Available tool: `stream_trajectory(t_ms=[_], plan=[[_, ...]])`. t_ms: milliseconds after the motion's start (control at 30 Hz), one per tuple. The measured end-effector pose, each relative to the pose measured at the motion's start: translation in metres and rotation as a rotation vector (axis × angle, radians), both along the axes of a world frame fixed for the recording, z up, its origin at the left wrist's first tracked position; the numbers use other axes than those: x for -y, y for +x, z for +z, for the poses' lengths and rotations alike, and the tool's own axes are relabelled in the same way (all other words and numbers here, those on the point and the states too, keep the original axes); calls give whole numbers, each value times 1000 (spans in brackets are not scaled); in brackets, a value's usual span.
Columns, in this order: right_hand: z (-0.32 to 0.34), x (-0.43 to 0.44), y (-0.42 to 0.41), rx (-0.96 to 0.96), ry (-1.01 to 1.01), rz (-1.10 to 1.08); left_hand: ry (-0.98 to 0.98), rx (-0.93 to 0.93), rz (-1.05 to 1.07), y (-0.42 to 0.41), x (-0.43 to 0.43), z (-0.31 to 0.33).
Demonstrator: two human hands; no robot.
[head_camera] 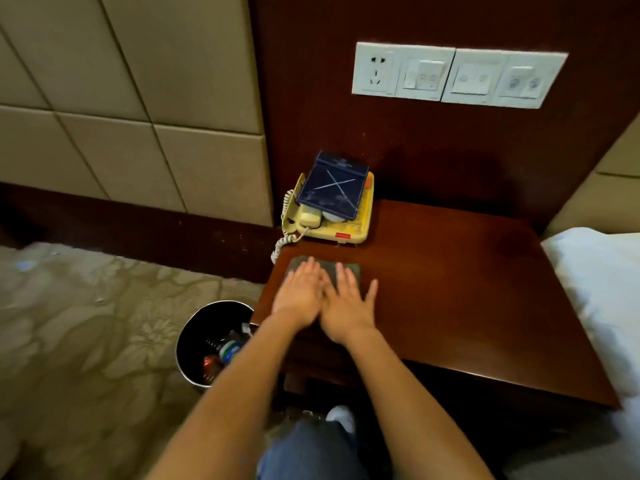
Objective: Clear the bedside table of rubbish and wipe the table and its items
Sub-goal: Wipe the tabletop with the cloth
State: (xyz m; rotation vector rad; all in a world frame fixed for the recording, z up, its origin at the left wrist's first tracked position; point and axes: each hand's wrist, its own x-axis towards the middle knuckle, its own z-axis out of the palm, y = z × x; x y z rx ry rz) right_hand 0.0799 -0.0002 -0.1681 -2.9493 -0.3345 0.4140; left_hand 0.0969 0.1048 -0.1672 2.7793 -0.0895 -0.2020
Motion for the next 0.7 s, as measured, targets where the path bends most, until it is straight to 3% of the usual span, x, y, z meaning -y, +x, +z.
stream_trajectory(t_ms=[167,333,433,467,567,700], plan=[[-3,-67,-12,22,85,98,-162,18,119,-31,-75,-17],[-4,-70,-28,31,76,149,-176,81,129,-56,-81,-25],[-3,-61,-42,59,60,195,-346,105,158,-76,-73,-30],[-3,-57,-48,70,48,213,-305,127,159,-81,-70,-33],[-5,-43,-62,105,-20,260,64,236,124,-93,-62,-44],[-9,-3,-69,156,-66,253,302,297,-54,-94,-40,-40]])
